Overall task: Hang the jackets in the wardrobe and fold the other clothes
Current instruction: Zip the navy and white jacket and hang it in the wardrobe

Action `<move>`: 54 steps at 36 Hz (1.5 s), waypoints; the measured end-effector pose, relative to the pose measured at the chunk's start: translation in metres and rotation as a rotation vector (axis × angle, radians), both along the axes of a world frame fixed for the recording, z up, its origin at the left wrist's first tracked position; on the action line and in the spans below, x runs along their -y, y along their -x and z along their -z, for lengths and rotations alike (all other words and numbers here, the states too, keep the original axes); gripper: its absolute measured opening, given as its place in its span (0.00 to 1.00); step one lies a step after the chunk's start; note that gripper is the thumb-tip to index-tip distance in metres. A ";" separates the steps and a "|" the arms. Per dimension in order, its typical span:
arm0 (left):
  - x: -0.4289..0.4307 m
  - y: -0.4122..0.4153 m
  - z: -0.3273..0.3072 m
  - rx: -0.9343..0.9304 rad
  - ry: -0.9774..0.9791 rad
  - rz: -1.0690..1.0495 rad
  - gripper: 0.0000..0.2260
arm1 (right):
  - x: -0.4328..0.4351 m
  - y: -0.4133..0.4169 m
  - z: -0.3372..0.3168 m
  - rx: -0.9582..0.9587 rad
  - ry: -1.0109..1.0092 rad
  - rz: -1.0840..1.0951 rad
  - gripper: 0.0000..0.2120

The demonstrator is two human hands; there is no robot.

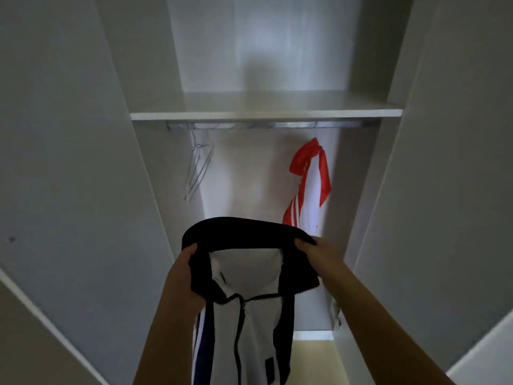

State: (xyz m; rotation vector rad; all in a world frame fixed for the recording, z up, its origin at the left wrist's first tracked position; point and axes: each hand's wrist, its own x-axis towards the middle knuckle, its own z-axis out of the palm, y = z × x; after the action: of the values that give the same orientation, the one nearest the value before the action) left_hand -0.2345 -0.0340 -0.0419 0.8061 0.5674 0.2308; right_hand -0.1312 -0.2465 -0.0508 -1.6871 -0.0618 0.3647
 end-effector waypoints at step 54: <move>-0.261 -0.256 0.036 -0.310 0.006 -0.283 0.09 | -0.419 -0.364 0.066 0.077 -0.100 0.032 0.14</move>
State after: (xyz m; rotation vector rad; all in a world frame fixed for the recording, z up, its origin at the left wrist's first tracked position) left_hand 0.0212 0.2266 -0.0780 0.7591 0.9755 0.3662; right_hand 0.2330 0.1724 -0.1164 -1.6008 -0.1082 0.2683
